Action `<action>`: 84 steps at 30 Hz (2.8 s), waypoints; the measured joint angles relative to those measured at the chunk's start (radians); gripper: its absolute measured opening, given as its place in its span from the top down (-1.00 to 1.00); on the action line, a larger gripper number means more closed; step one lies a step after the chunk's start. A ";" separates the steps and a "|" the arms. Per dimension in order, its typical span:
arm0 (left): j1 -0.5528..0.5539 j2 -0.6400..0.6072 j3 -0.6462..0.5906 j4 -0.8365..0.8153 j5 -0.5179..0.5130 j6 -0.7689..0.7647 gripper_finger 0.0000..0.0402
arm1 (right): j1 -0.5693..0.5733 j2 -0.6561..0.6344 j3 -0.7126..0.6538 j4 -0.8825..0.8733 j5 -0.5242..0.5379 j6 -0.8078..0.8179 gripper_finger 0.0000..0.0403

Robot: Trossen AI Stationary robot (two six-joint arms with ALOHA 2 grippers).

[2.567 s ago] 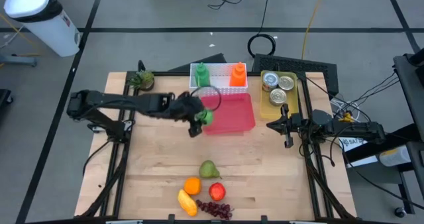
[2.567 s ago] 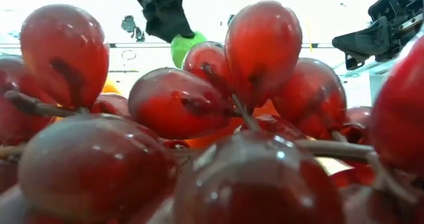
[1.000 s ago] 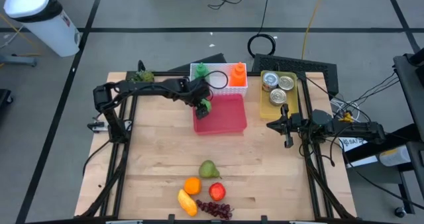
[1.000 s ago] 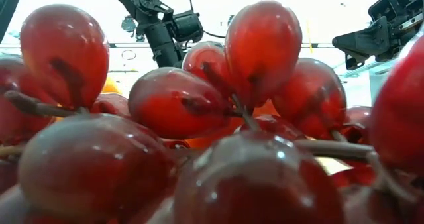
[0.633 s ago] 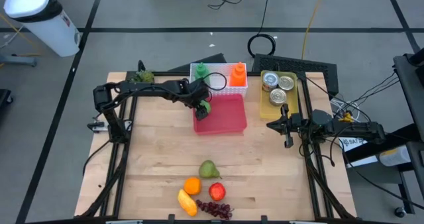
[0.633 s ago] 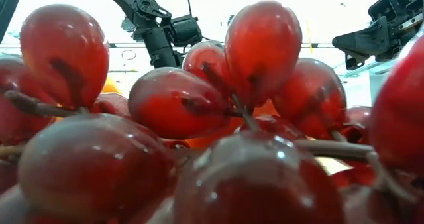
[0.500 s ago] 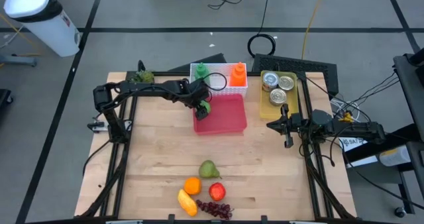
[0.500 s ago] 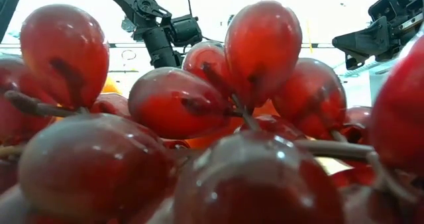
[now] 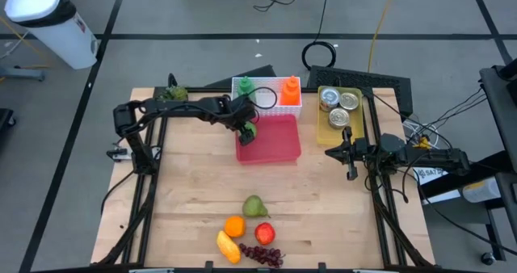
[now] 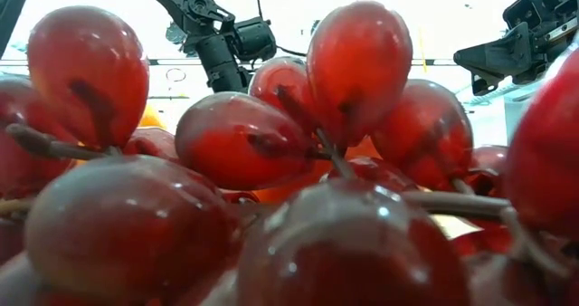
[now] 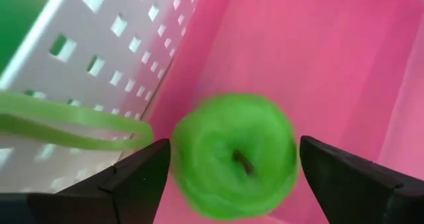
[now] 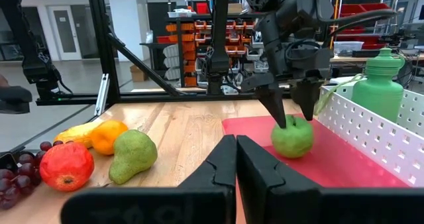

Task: Pick & Place Food Item
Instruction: Put the green apple into the red bin, then put the green pear into the red bin

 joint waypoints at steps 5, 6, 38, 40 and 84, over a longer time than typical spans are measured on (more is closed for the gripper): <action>0.000 -0.004 0.001 -0.006 0.000 0.000 -0.72 | 0.000 0.000 0.000 0.000 0.000 0.000 1.00; 0.000 -0.004 0.001 -0.009 0.000 0.002 -0.72 | 0.000 0.000 0.000 0.000 0.000 0.000 1.00; -0.464 -0.248 0.003 -0.014 0.027 -0.138 -0.72 | 0.000 0.000 0.001 0.000 0.000 0.000 1.00; -0.502 -0.227 0.003 0.027 0.027 -0.138 -0.72 | 0.000 0.000 0.001 -0.001 0.000 0.000 1.00; -0.649 0.108 0.006 0.140 0.058 -0.025 -0.71 | 0.000 0.000 0.001 0.000 0.000 0.000 1.00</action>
